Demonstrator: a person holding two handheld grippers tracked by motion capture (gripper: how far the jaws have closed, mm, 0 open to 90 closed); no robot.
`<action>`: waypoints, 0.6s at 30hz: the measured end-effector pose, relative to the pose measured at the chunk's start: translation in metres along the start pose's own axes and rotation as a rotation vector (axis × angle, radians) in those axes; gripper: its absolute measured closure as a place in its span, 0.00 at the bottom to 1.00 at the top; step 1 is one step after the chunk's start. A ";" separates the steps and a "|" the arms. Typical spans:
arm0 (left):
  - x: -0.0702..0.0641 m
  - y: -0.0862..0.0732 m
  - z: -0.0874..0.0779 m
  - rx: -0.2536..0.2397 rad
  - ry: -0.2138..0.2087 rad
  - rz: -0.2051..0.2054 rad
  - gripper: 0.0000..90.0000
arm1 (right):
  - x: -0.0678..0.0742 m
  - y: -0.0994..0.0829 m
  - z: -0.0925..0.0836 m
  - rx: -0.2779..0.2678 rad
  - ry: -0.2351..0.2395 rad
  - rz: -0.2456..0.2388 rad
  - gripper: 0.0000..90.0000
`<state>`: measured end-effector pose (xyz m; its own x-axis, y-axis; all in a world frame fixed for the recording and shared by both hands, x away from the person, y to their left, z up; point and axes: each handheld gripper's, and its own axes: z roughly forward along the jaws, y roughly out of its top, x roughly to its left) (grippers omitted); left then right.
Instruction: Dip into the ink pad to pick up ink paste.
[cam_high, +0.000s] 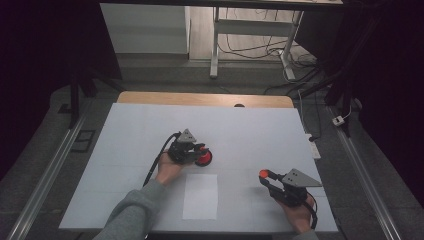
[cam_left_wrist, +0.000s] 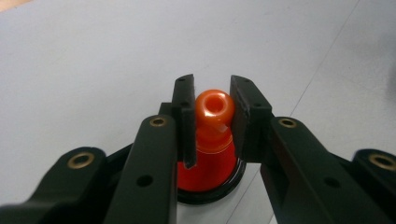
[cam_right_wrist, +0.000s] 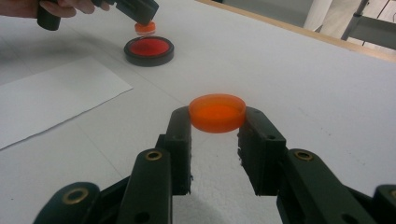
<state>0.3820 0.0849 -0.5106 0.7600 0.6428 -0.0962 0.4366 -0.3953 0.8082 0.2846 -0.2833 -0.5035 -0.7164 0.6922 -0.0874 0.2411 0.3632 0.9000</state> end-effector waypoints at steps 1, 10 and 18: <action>0.001 0.000 0.000 0.000 0.002 0.000 0.81 | 0.000 0.000 0.000 0.000 0.000 0.000 0.72; 0.004 -0.005 0.005 0.017 0.005 -0.002 0.81 | -0.001 0.000 0.000 -0.002 -0.003 0.005 0.72; 0.002 -0.006 0.008 0.025 0.002 0.001 0.81 | -0.001 0.000 0.001 0.001 0.002 0.002 0.72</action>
<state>0.3846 0.0832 -0.5201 0.7595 0.6437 -0.0944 0.4477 -0.4119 0.7936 0.2855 -0.2836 -0.5041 -0.7169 0.6920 -0.0847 0.2437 0.3626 0.8995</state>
